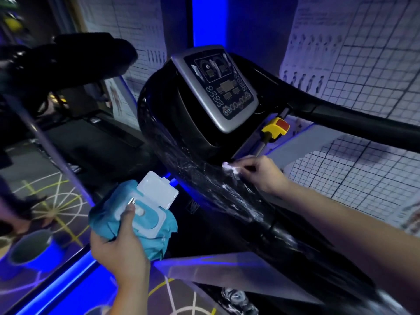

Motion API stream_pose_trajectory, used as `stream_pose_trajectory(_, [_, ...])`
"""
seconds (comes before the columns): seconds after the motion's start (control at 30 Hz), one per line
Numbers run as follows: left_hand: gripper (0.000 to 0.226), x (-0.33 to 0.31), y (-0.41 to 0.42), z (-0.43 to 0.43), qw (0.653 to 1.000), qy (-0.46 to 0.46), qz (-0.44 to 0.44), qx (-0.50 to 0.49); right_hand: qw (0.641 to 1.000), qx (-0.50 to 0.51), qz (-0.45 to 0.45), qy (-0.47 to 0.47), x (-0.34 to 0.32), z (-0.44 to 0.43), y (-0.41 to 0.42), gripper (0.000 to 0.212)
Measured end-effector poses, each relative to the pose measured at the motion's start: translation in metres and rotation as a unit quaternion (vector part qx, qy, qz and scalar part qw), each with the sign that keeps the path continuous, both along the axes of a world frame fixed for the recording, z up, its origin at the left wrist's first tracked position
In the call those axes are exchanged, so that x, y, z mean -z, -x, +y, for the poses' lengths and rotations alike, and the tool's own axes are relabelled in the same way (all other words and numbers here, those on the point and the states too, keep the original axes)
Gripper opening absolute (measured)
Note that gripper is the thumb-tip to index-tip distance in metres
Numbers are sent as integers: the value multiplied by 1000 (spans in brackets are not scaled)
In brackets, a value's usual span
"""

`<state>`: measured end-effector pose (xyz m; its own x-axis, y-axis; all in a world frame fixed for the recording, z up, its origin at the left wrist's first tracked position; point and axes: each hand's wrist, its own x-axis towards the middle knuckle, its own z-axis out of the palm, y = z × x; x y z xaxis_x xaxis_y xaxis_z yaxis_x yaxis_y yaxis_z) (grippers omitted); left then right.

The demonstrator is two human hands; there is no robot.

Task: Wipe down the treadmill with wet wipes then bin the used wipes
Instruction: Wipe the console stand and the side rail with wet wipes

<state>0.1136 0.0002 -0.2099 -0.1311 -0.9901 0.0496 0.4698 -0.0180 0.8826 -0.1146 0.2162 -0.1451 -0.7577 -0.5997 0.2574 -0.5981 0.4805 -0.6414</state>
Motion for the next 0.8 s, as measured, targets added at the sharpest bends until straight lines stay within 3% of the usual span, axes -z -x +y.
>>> stream_pose_trajectory(0.17, [25, 6, -9, 19, 1000, 12, -19, -21, 990, -115, -63, 41, -6, 24, -28, 17])
stream_pose_trajectory(0.23, [24, 8, -11, 25, 999, 0, -27, -44, 990, -70, -90, 80, -5, 20, -12, 13])
stream_pose_trajectory(0.33, [41, 3, -12, 35, 998, 1, -23, -65, 983, 72, -97, 136, 0, 9, 25, 13])
stream_pose_trajectory(0.4, [27, 3, -14, 39, 998, 0, -22, -60, 982, 108, -81, 129, 3, 4, 40, 15])
stream_pose_trajectory(0.6, [27, 0, -19, 44, 999, 12, -29, -39, 999, -13, -5, 34, 12, 6, 13, 18])
stream_pose_trajectory(0.73, [23, -6, -18, 44, 999, 7, -15, -43, 981, -146, -118, 43, -10, 28, -11, 16])
stream_pose_trajectory(0.8, [23, -5, -15, 43, 999, -8, -9, -51, 970, -147, -173, 84, -18, 26, -9, 13])
